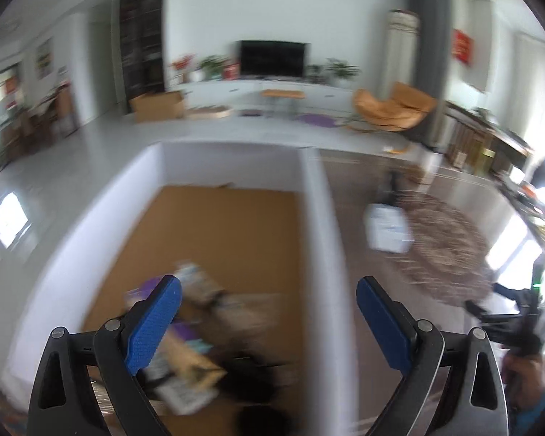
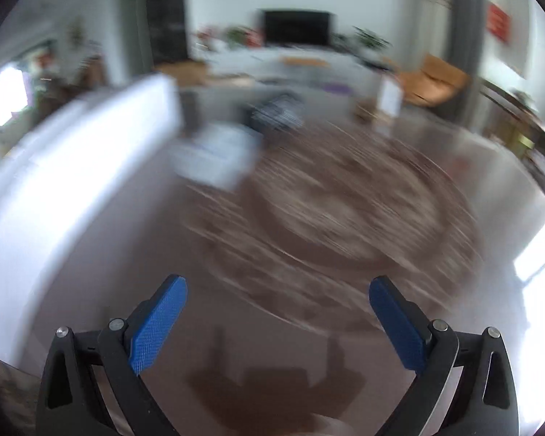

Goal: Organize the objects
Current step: 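Bring both grippers back over the table, then grasp the clear plastic box with the left gripper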

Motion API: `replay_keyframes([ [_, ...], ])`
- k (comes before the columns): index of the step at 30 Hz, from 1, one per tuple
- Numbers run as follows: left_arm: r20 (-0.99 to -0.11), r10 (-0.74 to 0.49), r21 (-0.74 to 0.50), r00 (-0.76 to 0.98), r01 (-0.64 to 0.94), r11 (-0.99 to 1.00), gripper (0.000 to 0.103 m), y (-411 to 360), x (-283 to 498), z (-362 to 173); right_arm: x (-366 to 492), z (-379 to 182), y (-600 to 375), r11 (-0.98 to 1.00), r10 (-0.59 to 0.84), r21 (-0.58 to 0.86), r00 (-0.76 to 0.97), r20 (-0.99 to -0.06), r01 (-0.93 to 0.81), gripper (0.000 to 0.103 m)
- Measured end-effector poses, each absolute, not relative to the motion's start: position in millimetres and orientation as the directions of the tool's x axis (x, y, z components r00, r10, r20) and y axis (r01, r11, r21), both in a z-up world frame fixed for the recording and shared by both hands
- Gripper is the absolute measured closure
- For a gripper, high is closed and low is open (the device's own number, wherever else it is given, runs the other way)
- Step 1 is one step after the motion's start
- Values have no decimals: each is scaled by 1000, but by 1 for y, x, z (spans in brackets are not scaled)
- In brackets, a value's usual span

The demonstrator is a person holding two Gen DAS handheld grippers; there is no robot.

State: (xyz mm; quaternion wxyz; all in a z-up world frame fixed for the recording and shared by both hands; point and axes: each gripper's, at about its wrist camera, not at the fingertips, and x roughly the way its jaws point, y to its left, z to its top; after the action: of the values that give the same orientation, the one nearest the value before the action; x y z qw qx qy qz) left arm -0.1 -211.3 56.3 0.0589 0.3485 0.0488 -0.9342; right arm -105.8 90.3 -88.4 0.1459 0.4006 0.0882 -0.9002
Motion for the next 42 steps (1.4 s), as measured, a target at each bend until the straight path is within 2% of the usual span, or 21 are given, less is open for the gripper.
replay_keyframes([
  [3, -650, 31, -64, -759, 14, -998, 5, -161, -11, 63, -105, -96, 140, -972, -112, -56, -659, -744, 228, 2],
  [5, -659, 101, -71, -745, -72, -995, 5, -123, -23, 62, -107, -96, 160, -988, -101, -3, -655, -749, 156, 2],
  [9, -712, 157, -80, -684, -143, -986, 4, -75, -44, 44, -112, -100, 176, -993, -106, 51, -646, -756, 103, 2],
  [13, -775, 143, -86, -616, -122, -989, 4, -50, -74, 6, -111, -95, 159, -989, -111, 22, -647, -755, 145, 2],
  [17, -805, 73, -41, -588, -68, -997, 4, -42, -101, -20, -114, -98, 150, -983, -119, 4, -627, -770, 182, 2],
  [21, -799, 26, -22, -601, -13, -1000, 4, -48, -128, -25, -117, -102, 152, -983, -137, 29, -608, -782, 184, 2],
  [27, -784, 16, -63, -620, 53, -997, 4, -66, -182, -31, -118, -104, 150, -979, -152, 40, -591, -793, 199, 2],
  [32, -782, 60, -96, -621, 25, -995, 4, -67, -206, -43, -119, -106, 149, -977, -160, 45, -582, -797, 208, 2],
  [42, -834, 27, -26, -551, -10, -1000, 4, -56, -248, -84, -120, -106, 149, -976, -168, 51, -578, -799, 213, 2],
])
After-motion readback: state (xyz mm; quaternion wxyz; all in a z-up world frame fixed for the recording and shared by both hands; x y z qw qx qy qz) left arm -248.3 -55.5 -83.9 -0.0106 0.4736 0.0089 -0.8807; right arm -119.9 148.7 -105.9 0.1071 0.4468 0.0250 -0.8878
